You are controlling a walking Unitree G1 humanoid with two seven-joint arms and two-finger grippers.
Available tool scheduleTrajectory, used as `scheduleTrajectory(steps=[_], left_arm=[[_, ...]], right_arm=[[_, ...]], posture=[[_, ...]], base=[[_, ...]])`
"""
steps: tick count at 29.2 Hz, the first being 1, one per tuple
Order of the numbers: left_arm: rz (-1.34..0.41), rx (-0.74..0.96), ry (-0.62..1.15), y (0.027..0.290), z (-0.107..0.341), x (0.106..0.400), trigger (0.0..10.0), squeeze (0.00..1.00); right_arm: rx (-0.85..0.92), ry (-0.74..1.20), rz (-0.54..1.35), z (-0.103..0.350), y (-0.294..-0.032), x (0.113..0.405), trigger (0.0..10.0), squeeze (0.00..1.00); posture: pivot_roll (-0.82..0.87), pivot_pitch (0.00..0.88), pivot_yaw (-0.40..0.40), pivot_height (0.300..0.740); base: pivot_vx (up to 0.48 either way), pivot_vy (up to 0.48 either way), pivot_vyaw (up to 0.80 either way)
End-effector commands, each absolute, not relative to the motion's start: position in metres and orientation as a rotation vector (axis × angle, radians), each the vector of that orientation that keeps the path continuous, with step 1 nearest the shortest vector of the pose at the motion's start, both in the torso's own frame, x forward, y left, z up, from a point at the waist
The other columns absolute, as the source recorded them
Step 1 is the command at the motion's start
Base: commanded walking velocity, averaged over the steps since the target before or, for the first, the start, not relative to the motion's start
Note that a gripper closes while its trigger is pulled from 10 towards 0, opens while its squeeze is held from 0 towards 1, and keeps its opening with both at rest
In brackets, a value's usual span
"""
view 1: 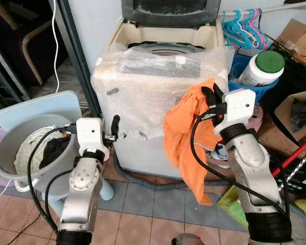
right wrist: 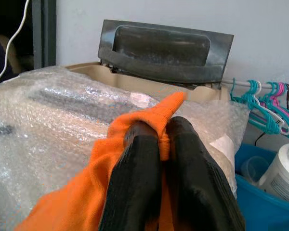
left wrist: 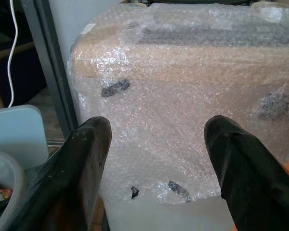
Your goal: Clothes washing
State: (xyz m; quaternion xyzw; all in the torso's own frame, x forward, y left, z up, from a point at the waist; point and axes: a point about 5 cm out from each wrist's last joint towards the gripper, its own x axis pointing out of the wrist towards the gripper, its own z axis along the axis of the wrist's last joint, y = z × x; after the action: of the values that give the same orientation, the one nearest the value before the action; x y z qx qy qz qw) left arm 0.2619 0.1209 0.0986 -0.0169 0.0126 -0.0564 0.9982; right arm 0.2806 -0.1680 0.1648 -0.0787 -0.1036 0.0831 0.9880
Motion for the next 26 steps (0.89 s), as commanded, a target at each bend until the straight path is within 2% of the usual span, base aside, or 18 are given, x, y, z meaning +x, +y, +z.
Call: scheduleTrajectory(steps=[1,8,17,18,26], left_arm=[[-0.070,0.022,0.043,0.141,0.091,0.255,10.0,0.00],[0.005,0.054,0.109,0.161,0.072,0.242,10.0,0.00],[-0.013,0.038,0.061,0.152,0.082,0.250,10.0,0.00],[-0.030,0.030,0.059,0.148,0.083,0.251,10.0,0.00],[-0.057,0.067,0.042,0.143,0.084,0.253,10.0,0.00]], right_arm=[[-0.135,-0.276,0.191,0.178,-0.157,0.279,10.0,0.00],[-0.148,-0.321,0.216,0.189,-0.152,0.283,10.0,0.00],[-0.189,-0.475,0.210,0.237,-0.156,0.306,10.0,0.00],[-0.193,-0.531,0.240,0.260,-0.153,0.319,10.0,0.00],[-0.226,-0.666,0.313,0.322,-0.144,0.354,10.0,0.00]], posture=[[-0.05,0.045,0.043,0.740],[-0.04,0.041,0.039,0.740],[-0.03,0.039,0.040,0.740],[-0.04,0.040,0.044,0.740],[-0.03,0.041,0.040,0.740]], base=[[0.431,0.000,0.00],[0.423,0.073,0.00],[0.390,0.268,0.58],[0.000,0.000,0.52],[0.037,0.000,0.51]])
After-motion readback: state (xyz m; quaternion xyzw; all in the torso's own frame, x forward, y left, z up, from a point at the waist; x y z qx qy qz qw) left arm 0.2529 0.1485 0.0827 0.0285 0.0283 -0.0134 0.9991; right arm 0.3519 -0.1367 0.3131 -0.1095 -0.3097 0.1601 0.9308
